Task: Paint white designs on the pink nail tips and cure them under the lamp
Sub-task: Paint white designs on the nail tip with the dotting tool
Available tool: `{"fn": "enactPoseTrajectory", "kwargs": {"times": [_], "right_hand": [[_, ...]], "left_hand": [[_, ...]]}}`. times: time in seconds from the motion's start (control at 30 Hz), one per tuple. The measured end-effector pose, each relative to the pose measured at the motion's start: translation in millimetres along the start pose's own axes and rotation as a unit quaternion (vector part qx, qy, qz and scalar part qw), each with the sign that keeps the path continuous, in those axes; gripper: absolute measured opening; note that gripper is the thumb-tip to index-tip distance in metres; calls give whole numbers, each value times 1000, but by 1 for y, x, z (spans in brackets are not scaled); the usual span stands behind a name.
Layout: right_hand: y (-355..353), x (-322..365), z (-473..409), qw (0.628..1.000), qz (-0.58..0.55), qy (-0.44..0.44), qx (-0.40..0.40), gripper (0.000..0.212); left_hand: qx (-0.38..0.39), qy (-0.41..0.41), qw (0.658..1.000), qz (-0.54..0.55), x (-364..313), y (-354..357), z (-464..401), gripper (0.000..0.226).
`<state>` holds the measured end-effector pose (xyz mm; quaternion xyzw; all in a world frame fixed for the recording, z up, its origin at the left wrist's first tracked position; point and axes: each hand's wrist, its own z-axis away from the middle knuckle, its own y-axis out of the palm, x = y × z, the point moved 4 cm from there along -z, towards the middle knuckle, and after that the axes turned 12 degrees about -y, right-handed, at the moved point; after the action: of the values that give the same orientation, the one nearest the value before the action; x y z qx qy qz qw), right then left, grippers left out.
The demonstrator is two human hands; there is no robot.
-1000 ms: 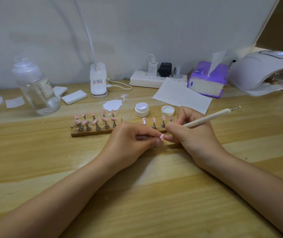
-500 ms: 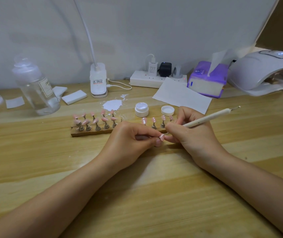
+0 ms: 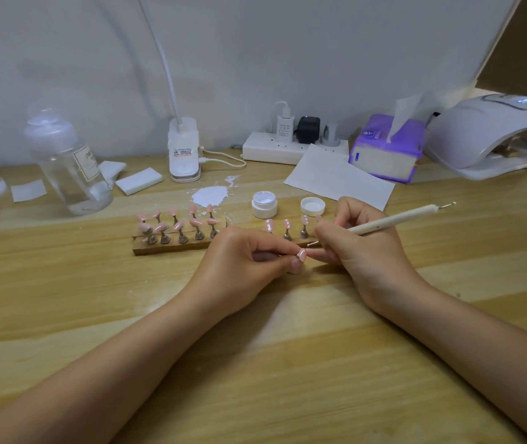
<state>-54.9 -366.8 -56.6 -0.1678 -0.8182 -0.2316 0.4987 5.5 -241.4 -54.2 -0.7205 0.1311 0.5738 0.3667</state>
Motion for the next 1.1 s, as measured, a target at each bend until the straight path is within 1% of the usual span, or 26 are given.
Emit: {"fn": "enactPoseTrajectory", "kwargs": {"times": [0.23,0.4,0.57,1.1], "right_hand": [[2,1,1,998,50,-21,32,39],[1,0,1,997,64,-22,42,39],[1,0,1,997,61,-21,39,39],[1,-1,1,996,73,-27,52,39]], "left_hand": [[9,2,1000,-5,1,0,0,20],[14,3,1000,-1,2,1,0,16],[18,3,1000,5,2,1,-1,20],[14,9,1000,-5,1,0,-1,19]]}}
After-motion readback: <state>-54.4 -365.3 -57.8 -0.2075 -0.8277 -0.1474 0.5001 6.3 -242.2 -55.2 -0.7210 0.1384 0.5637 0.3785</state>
